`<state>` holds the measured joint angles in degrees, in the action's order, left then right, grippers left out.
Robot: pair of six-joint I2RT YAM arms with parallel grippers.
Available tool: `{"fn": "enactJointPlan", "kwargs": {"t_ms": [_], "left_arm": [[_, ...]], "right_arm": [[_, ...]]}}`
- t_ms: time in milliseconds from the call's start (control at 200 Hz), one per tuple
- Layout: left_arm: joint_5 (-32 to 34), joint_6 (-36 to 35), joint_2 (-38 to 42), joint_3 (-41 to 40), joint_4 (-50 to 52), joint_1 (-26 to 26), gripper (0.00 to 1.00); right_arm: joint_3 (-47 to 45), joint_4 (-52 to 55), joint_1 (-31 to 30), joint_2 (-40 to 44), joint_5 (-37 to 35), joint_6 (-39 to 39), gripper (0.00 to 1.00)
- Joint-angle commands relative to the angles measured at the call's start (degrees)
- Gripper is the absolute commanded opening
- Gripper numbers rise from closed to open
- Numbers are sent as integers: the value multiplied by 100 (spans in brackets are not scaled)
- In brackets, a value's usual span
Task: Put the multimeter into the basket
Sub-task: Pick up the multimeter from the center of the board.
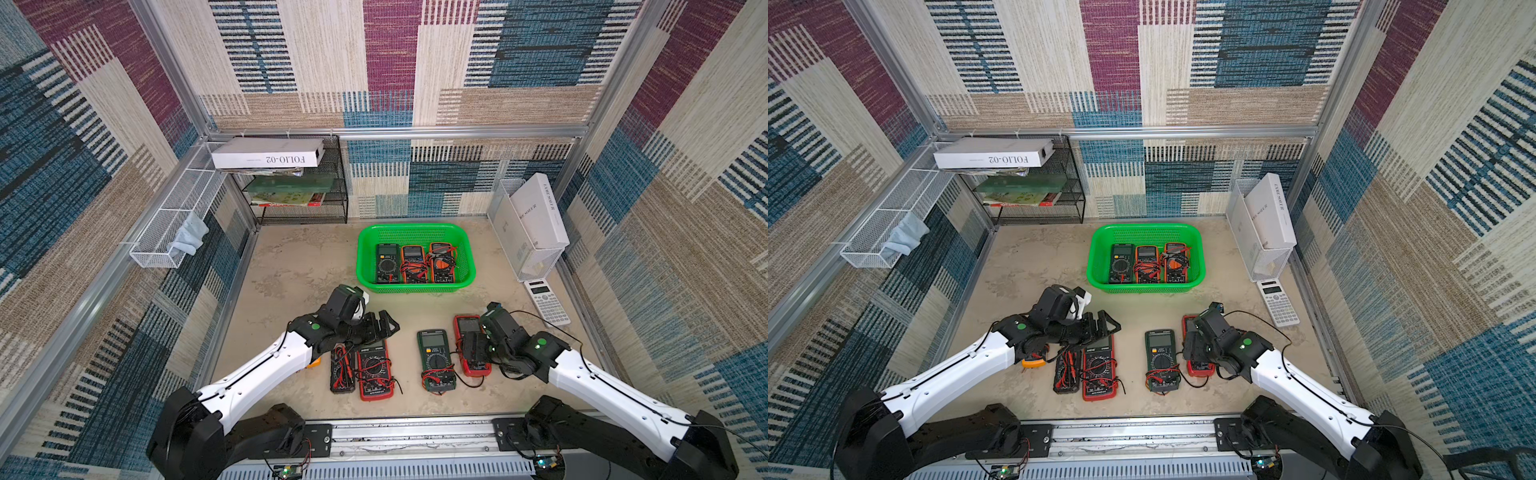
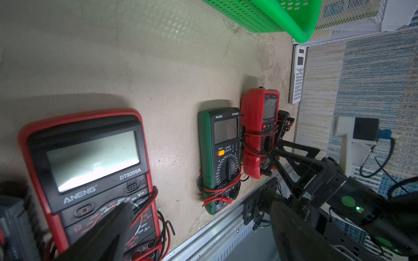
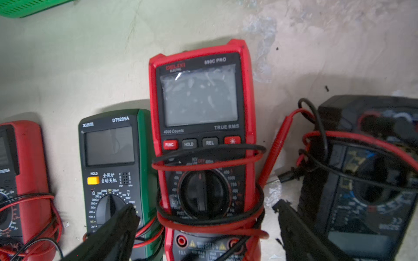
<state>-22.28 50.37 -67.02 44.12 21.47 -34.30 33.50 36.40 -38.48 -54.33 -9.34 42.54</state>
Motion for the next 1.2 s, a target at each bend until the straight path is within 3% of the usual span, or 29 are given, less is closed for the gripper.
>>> {"fn": "enactJointPlan", "kwargs": {"t_ms": [0,847,1197], "left_arm": [[-44,8,-21,4,-183,-3,100],[-17,81,32,-172,-347,-1,100],[129,75,265,-206,-245,2,100]], "right_arm": [[8,-110,29,-144,3,-88,100],[53,-569,139,-1253,202,-369,100],[74,-577,139,-1301,280,-347,82]]}}
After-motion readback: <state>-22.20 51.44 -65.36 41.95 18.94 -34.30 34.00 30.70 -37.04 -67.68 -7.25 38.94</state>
